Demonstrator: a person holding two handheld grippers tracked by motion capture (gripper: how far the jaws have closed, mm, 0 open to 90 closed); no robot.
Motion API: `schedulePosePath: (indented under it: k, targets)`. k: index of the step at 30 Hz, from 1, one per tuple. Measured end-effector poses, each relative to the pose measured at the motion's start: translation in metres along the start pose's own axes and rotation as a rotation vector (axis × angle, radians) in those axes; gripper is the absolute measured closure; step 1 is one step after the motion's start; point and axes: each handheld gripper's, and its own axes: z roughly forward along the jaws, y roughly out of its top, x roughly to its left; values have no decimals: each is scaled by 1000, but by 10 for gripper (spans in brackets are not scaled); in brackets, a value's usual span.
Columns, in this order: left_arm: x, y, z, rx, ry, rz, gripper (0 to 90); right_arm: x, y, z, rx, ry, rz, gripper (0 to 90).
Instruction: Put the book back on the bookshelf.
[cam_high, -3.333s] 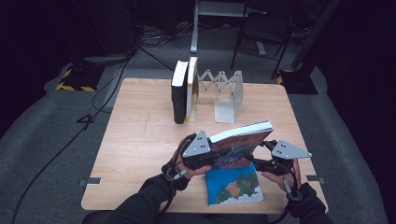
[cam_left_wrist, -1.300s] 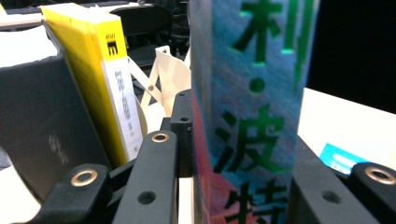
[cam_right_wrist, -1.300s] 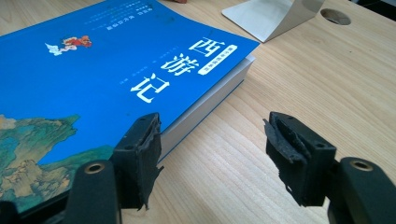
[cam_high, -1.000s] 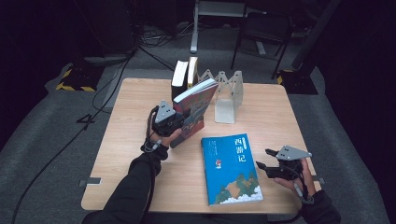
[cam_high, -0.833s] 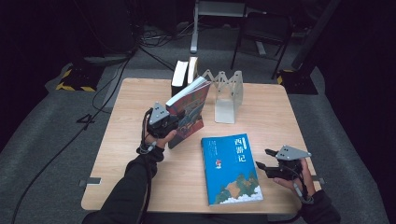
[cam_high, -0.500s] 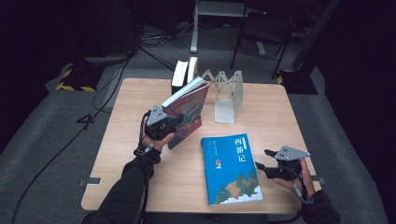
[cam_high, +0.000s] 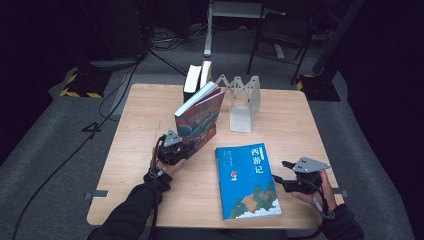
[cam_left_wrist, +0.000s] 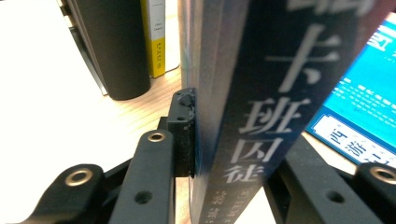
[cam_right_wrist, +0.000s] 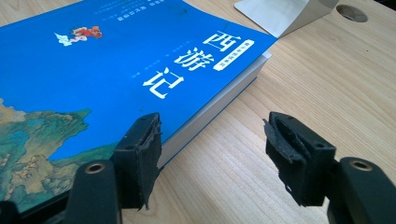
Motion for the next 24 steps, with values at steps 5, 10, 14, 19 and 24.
schedulePosePath:
  k: [5,10,14,19,24]
  targets:
    - [-9,4,8,-4,31,-12,737,-1,0,0,-3,-3,0,357]
    - [-17,10,20,-5,53,-26,738,-1,0,0,1,-2,-2,358]
    - [-27,22,42,-13,97,-62,740,-1,-1,0,4,-4,-2,358]
    - [-30,39,67,4,143,-83,740,-2,-1,0,7,-8,-2,358]
    - [-28,50,82,6,170,-121,737,-3,-2,-1,2,-9,4,359]
